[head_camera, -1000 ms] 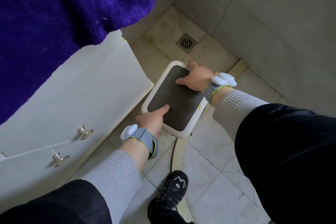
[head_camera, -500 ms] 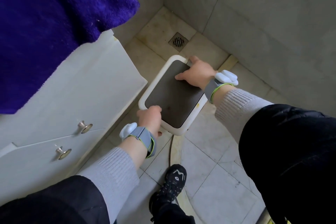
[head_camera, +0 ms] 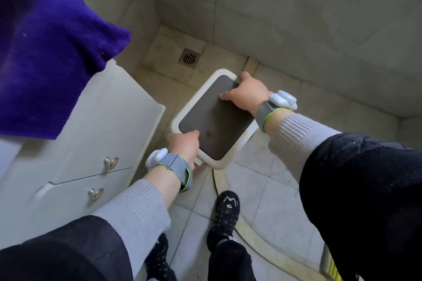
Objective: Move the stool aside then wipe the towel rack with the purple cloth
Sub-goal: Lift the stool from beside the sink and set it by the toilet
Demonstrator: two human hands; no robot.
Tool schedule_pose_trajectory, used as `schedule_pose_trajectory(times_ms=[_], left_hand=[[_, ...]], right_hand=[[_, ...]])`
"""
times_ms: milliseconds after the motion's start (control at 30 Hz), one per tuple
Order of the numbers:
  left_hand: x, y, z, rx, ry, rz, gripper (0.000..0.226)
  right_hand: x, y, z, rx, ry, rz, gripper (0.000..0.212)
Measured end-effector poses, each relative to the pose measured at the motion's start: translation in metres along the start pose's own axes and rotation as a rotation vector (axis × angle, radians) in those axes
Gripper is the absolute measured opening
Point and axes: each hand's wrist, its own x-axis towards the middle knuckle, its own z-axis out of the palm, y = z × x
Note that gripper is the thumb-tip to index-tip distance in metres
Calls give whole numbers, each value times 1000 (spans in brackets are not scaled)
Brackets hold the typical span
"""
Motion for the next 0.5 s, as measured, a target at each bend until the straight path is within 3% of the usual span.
schedule_pose_trajectory(times_ms=[100,500], left_hand=[[-13,-11,2,56,-71,11,45],[-44,-82,10,338,-288,190,63]], right_hand=[[-28,23,-8,40,31,57,71],[-156,127,-5,231,204,340,78]])
